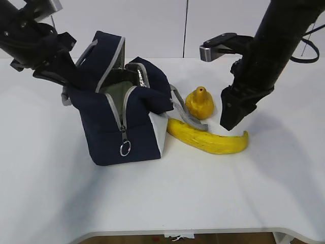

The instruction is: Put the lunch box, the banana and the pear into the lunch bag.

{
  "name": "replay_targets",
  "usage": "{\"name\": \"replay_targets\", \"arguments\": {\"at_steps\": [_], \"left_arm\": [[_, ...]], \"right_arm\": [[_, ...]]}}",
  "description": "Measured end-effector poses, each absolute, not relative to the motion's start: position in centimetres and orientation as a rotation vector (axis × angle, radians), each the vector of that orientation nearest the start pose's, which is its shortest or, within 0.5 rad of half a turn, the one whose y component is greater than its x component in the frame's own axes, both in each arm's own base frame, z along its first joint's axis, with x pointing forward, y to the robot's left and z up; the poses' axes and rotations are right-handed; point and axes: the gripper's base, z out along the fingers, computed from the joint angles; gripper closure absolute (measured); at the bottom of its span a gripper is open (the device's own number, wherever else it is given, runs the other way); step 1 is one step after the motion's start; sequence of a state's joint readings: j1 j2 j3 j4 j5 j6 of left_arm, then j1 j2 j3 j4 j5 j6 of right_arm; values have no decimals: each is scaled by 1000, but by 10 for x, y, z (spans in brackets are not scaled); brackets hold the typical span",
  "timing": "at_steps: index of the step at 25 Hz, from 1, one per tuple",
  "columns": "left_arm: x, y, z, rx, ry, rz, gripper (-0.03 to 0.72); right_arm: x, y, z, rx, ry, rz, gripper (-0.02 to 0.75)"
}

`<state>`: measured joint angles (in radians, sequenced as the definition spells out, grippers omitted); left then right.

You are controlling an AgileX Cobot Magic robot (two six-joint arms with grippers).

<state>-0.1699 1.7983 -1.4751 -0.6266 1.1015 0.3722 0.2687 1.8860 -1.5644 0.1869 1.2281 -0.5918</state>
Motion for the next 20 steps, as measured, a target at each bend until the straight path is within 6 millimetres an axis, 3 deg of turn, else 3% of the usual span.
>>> {"name": "replay_targets", "arguments": {"at_steps": [8,20], "left_arm": [[361,-109,277,452,2726,-773,675],[360,-108,277,463,2737,-765,675]], "right_arm": [[372,118,247,-1299,2603,186,248],[383,122,207,-1333,2668,226,249]]}}
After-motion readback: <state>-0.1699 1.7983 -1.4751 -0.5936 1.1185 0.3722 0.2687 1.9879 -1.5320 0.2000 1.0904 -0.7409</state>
